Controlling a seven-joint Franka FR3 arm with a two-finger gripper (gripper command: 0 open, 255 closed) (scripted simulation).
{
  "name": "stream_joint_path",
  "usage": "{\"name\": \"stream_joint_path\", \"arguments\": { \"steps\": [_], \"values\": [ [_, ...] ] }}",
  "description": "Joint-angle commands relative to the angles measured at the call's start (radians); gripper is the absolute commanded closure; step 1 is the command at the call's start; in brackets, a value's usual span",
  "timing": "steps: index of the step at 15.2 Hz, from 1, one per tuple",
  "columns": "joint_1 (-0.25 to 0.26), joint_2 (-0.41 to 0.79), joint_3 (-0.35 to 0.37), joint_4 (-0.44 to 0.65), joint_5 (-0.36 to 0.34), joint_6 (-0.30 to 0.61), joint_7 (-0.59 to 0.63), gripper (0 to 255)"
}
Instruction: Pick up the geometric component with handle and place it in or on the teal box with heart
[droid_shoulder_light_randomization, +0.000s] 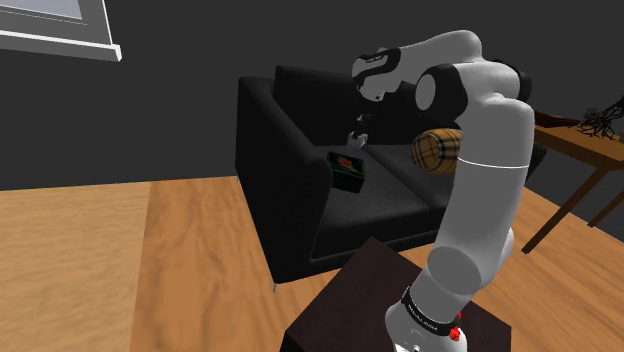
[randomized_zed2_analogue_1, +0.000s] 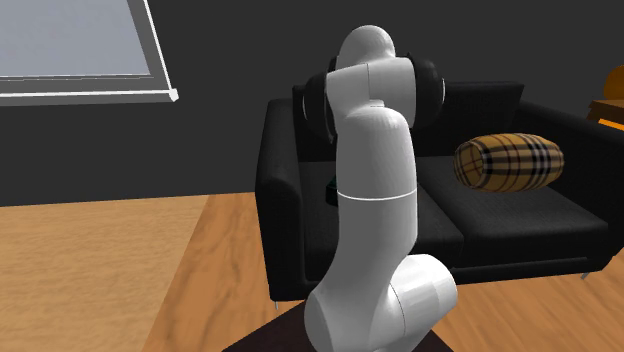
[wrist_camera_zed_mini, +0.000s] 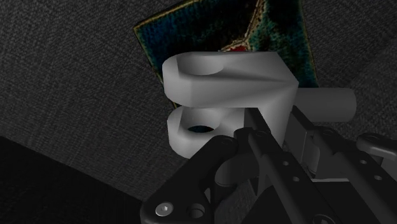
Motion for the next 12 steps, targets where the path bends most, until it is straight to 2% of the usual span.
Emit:
{"name": "stream_joint_path", "arguments": {
  "steps": [1,12],
  "values": [
    [-0.001,0.013,0.004,-0.004,0.008,0.016,-0.001,255],
    [-0.005,0.058,0.019,-0.094,0.043,0.143,-0.029,255]
  ]
}}
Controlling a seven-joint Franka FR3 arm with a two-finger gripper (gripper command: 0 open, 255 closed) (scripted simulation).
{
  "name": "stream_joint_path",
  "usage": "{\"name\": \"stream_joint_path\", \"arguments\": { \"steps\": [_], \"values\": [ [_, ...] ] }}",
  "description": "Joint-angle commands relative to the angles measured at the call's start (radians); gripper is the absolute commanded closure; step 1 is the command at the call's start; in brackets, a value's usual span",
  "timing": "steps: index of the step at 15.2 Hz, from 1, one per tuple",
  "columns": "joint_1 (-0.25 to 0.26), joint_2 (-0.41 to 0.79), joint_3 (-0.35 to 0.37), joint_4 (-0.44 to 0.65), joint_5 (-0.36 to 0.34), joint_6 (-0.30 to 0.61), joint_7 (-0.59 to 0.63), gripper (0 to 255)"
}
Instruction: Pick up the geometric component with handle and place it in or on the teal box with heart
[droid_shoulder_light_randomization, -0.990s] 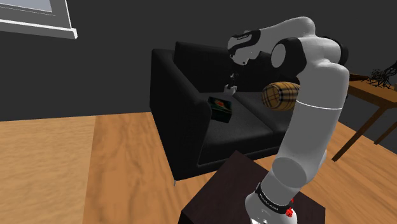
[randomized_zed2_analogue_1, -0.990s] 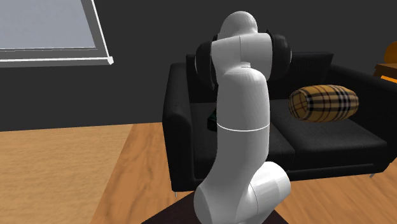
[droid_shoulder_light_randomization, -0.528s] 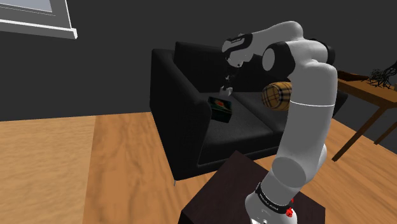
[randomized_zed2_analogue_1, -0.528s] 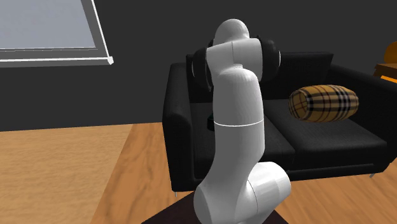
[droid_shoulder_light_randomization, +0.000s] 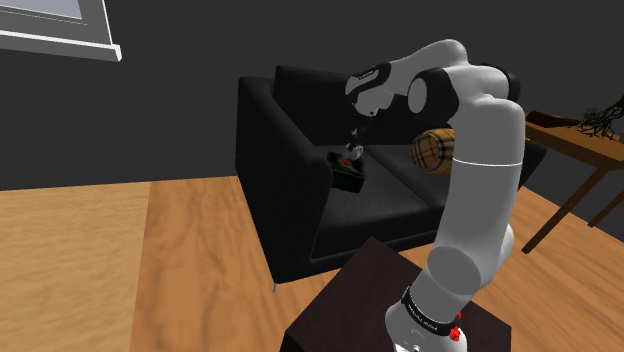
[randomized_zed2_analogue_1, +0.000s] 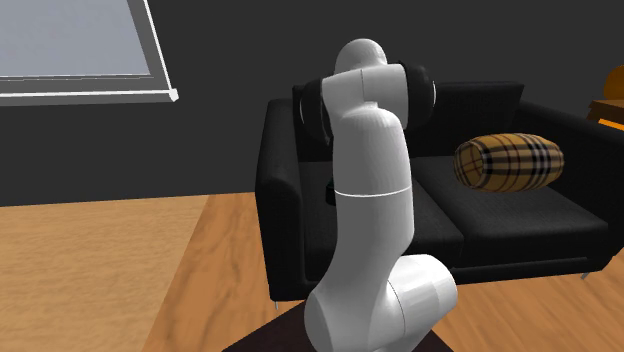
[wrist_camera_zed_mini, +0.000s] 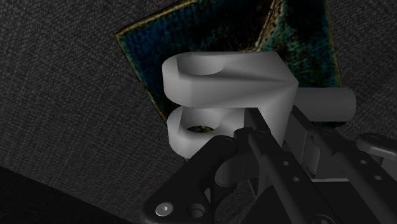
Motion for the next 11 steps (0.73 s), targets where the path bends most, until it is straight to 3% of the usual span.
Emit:
{"name": "stream_joint_path", "arguments": {
  "steps": [1,11],
  "values": [
    [-0.003,0.014,0.004,-0.009,0.009,0.022,-0.007,255],
    [-0.008,0.038,0.013,-0.035,0.028,0.068,-0.02,255]
  ]
}}
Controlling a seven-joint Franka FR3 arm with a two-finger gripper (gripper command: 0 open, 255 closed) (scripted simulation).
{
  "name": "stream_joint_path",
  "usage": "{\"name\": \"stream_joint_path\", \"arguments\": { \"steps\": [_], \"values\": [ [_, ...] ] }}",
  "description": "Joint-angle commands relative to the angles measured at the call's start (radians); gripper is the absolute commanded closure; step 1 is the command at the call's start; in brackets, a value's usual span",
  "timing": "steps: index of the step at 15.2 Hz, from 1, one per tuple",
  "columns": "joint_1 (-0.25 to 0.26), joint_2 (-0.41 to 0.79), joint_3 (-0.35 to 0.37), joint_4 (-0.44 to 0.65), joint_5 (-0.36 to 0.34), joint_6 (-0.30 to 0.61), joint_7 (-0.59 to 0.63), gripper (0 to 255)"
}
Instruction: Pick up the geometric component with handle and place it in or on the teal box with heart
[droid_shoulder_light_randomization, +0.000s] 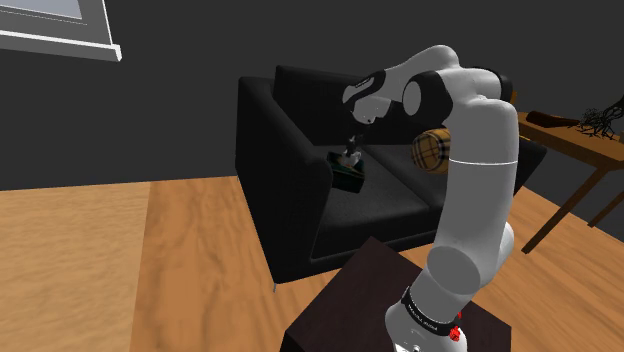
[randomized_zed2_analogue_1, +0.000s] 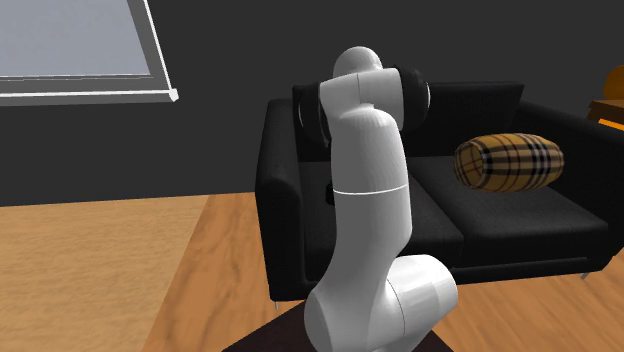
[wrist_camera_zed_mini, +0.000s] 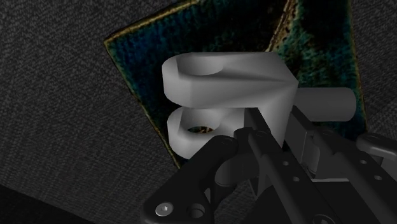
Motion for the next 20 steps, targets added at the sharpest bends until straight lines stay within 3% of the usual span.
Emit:
{"name": "stream_joint_path", "arguments": {
  "steps": [1,2,3,8,12,20],
  "values": [
    [0.0,0.001,0.0,0.0,0.0,0.001,0.0,255],
    [0.0,0.001,0.0,0.0,0.0,0.001,0.0,255],
    [0.0,0.001,0.0,0.0,0.0,0.001,0.0,0],
    [0.0,0.001,0.0,0.0,0.0,0.001,0.0,0],
    [0.009,-0.056,-0.02,0.052,-0.039,-0.1,0.025,0],
    [0.009,-0.056,-0.02,0.052,-0.039,-0.1,0.025,0]
  ]
}}
